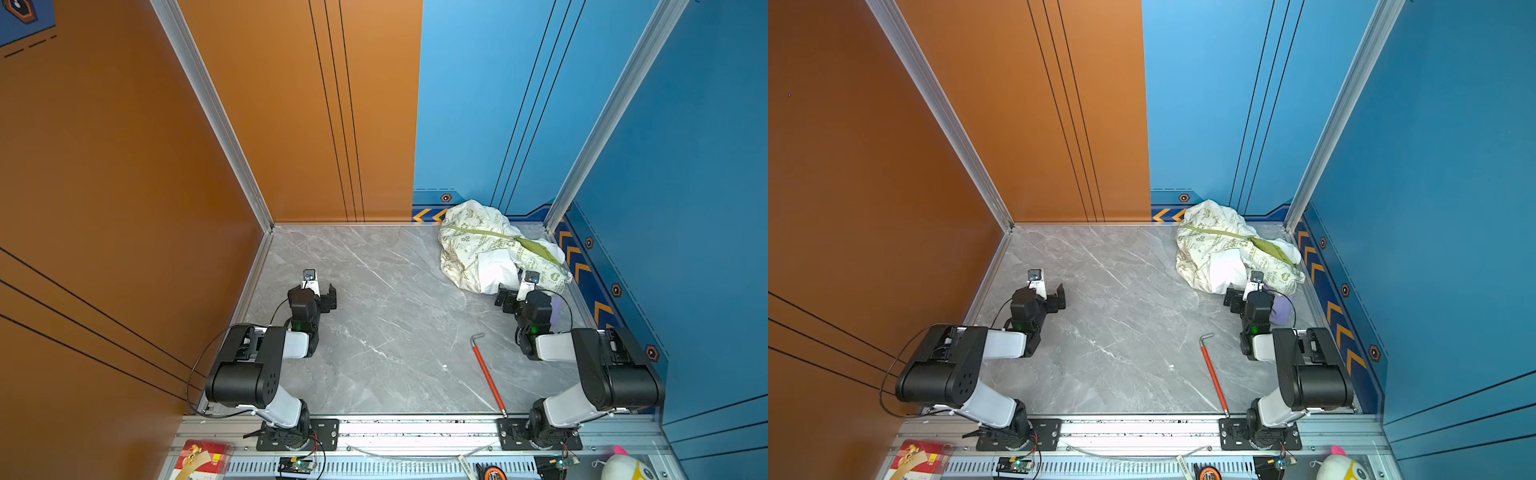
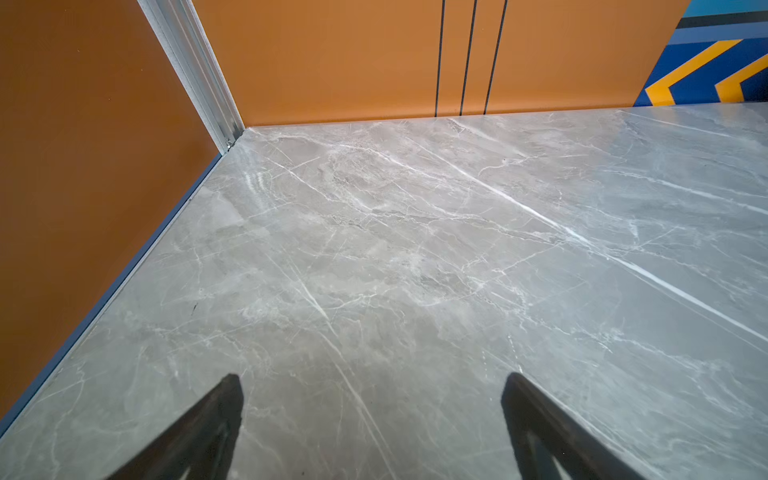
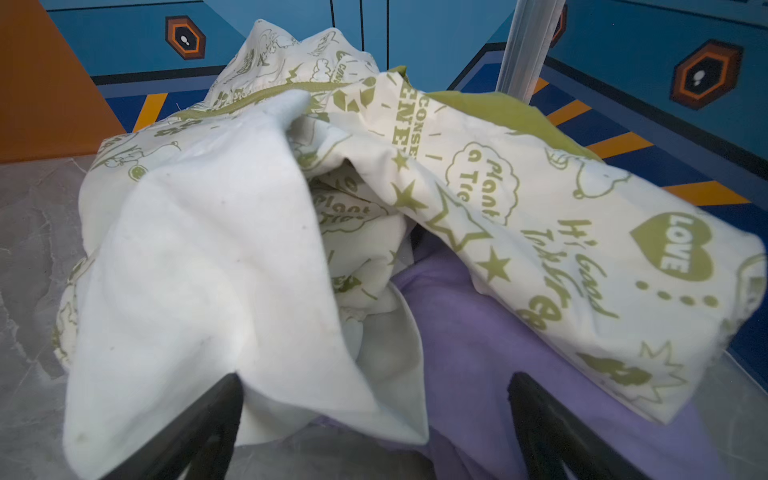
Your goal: Pick out a specific cloth from the pile
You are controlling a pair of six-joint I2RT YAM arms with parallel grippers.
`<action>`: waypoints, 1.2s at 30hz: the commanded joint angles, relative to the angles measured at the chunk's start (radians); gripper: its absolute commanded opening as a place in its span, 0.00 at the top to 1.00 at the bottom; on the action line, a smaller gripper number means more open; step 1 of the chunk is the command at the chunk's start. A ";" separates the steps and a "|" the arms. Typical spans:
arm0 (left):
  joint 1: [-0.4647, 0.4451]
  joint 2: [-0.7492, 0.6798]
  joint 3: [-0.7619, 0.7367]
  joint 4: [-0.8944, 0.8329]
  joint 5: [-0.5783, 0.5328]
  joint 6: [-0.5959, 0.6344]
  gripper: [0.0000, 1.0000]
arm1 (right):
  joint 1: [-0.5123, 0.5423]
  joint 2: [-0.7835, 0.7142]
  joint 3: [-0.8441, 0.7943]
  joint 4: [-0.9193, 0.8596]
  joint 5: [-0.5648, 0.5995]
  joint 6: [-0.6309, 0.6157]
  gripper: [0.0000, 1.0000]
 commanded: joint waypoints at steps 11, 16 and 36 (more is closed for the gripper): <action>-0.003 0.006 -0.013 0.014 -0.001 -0.004 0.02 | 0.008 0.007 0.018 -0.017 0.000 -0.012 0.00; -0.003 0.006 -0.012 0.014 0.000 -0.004 0.02 | 0.009 0.007 0.019 -0.018 0.000 -0.013 0.00; -0.031 -0.081 -0.018 -0.030 -0.086 0.009 0.02 | 0.031 -0.074 0.068 -0.178 0.092 -0.012 0.00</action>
